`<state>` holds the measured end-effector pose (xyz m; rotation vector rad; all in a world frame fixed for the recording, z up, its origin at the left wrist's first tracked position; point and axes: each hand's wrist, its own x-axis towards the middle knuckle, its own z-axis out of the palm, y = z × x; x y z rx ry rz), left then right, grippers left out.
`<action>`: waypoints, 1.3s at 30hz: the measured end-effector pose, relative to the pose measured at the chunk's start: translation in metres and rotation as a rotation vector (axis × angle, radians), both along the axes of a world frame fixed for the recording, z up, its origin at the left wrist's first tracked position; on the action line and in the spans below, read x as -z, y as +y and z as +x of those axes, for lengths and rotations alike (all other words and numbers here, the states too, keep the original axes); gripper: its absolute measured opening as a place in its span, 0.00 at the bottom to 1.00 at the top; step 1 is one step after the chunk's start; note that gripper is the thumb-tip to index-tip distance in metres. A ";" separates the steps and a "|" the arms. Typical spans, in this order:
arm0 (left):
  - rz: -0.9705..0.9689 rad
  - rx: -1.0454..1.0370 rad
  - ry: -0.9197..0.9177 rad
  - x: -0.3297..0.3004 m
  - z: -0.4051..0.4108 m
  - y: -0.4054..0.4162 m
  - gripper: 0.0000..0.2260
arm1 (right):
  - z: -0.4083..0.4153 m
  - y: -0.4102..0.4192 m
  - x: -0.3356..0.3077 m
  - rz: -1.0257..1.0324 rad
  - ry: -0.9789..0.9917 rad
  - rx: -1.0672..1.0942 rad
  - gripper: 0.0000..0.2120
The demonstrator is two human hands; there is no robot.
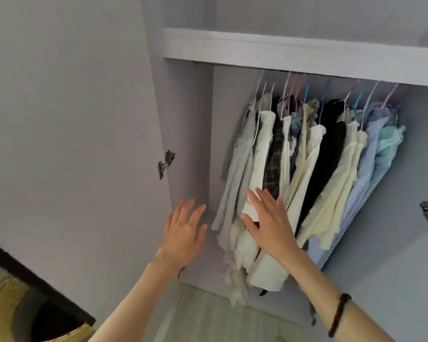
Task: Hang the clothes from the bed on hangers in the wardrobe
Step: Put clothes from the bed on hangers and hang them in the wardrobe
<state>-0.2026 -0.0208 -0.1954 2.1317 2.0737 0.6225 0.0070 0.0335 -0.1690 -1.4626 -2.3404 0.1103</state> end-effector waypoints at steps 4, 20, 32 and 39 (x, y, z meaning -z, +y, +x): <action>0.007 0.068 0.001 -0.012 -0.002 0.056 0.24 | -0.003 0.034 -0.008 0.012 0.023 0.071 0.37; 0.154 0.133 -0.276 -0.047 0.063 0.244 0.17 | 0.001 0.247 -0.061 0.175 -0.010 -0.061 0.23; 0.247 -0.119 -0.413 -0.057 0.063 0.288 0.12 | 0.013 0.314 -0.061 0.202 -0.110 -0.166 0.29; 0.269 -0.031 -0.377 -0.052 0.055 0.286 0.12 | -0.039 0.319 -0.098 0.038 0.187 -0.045 0.13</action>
